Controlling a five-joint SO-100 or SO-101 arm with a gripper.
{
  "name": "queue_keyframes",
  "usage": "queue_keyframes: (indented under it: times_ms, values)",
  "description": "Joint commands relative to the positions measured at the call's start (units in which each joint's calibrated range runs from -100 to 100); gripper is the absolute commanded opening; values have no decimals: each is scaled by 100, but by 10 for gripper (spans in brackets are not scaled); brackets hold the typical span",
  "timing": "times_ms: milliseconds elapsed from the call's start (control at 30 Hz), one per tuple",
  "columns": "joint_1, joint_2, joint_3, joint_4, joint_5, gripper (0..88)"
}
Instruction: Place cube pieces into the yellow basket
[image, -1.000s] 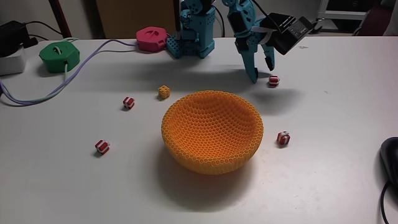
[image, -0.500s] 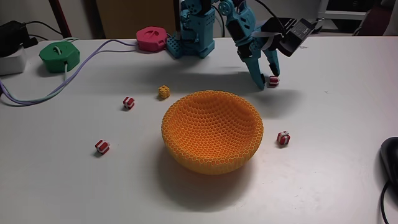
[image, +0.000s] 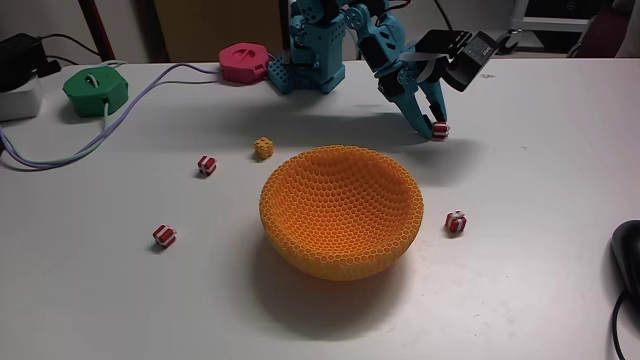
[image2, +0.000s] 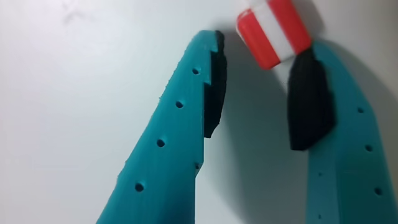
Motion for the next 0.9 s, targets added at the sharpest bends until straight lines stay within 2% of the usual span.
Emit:
queue_keyframes:
  times_ms: [0,200,433,600,667,700,767,867]
  values:
    - [105,30,-6,-140,73,198]
    - [189,323,-6,-591,147,204]
    - [292,740,-45,-1000,210,162]
    - [292,1119,-103,-1200,132,41]
    - [404,948,-112,-1121,278,0]
    - [543,683,-170,-913,449,0]
    - [991,-27,-709,225,869,0]
    - [2100,-955,-1932,1867,1748,0]
